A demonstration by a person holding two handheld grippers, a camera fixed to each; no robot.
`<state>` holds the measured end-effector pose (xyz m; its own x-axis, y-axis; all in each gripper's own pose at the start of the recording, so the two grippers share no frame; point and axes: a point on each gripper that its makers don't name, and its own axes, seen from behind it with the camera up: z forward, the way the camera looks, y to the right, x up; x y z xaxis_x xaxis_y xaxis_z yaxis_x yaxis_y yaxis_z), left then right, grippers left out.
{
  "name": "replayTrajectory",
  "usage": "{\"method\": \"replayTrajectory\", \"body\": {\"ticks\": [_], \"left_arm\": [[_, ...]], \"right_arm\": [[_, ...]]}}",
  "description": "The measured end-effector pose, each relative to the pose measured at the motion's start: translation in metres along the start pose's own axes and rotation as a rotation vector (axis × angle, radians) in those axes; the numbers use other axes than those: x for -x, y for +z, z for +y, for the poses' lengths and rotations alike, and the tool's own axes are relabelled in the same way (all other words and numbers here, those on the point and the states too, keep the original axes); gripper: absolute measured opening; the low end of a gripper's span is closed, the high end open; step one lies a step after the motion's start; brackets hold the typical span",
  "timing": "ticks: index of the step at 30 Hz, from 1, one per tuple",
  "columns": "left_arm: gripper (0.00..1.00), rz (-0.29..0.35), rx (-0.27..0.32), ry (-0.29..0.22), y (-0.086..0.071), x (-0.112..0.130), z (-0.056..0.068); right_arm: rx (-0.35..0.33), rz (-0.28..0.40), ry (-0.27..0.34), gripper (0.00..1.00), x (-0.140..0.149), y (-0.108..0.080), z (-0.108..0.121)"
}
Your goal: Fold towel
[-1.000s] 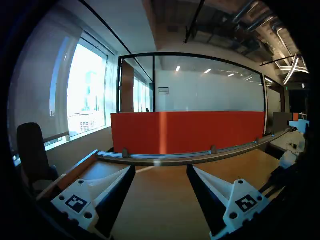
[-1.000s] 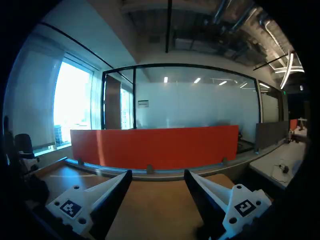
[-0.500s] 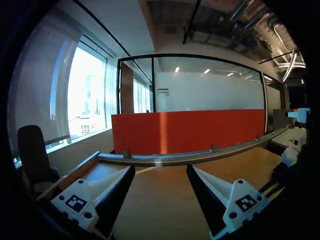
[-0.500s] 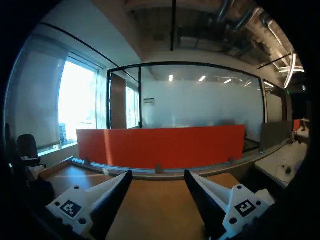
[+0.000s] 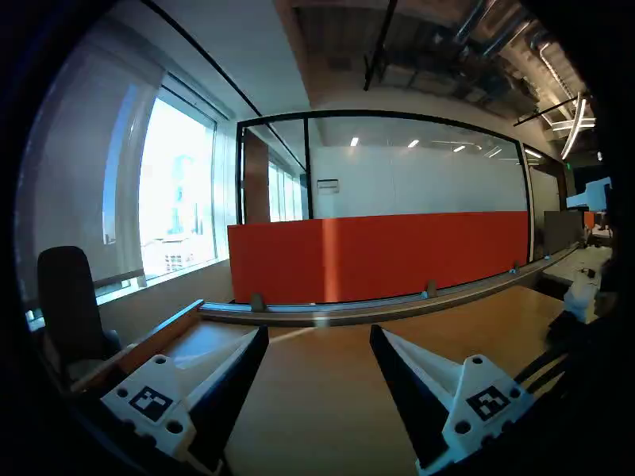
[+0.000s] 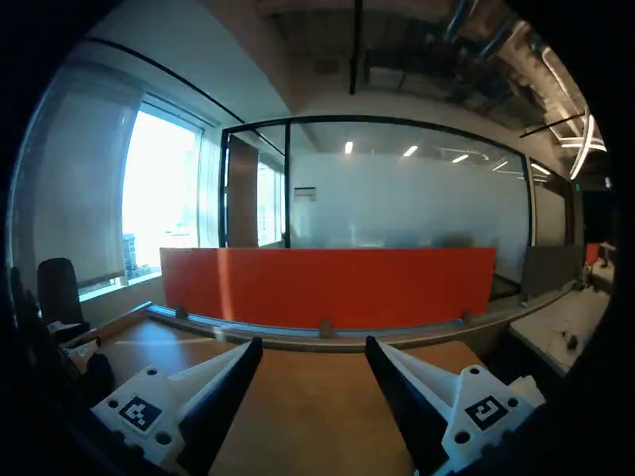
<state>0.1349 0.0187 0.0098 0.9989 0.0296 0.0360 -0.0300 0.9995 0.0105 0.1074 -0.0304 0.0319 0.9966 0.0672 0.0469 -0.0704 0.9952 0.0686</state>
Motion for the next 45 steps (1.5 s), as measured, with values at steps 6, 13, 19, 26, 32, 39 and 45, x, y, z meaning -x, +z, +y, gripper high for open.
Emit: {"method": "replayTrajectory", "body": {"ticks": [6,13,19,26,32,39,45], "left_arm": [[0.95,0.009,-0.01,-0.006,-0.006,0.021,-0.011],[0.95,0.016,-0.008,-0.013,-0.009,0.052,-0.017],[0.95,0.027,0.0,-0.006,-0.009,0.08,-0.017],[0.95,0.03,-0.017,0.004,-0.008,0.109,-0.024],[0.95,0.04,-0.023,-0.022,-0.008,0.122,-0.028],[0.95,0.049,-0.018,-0.024,-0.006,0.132,-0.025],[0.95,0.047,-0.02,-0.022,-0.004,0.14,-0.023]], "right_arm": [[0.011,0.017,0.017,1.0,0.009,0.003,-0.005],[0.024,0.023,0.024,1.0,0.028,0.004,-0.011],[0.03,0.032,0.016,1.0,0.045,0.004,-0.014],[0.028,0.033,-0.009,1.0,0.068,0.007,-0.02],[0.019,0.034,-0.03,1.0,0.08,0.012,-0.026],[0.013,0.034,-0.04,1.0,0.085,0.015,-0.029],[0.018,0.035,-0.043,1.0,0.089,0.017,-0.026]]}}
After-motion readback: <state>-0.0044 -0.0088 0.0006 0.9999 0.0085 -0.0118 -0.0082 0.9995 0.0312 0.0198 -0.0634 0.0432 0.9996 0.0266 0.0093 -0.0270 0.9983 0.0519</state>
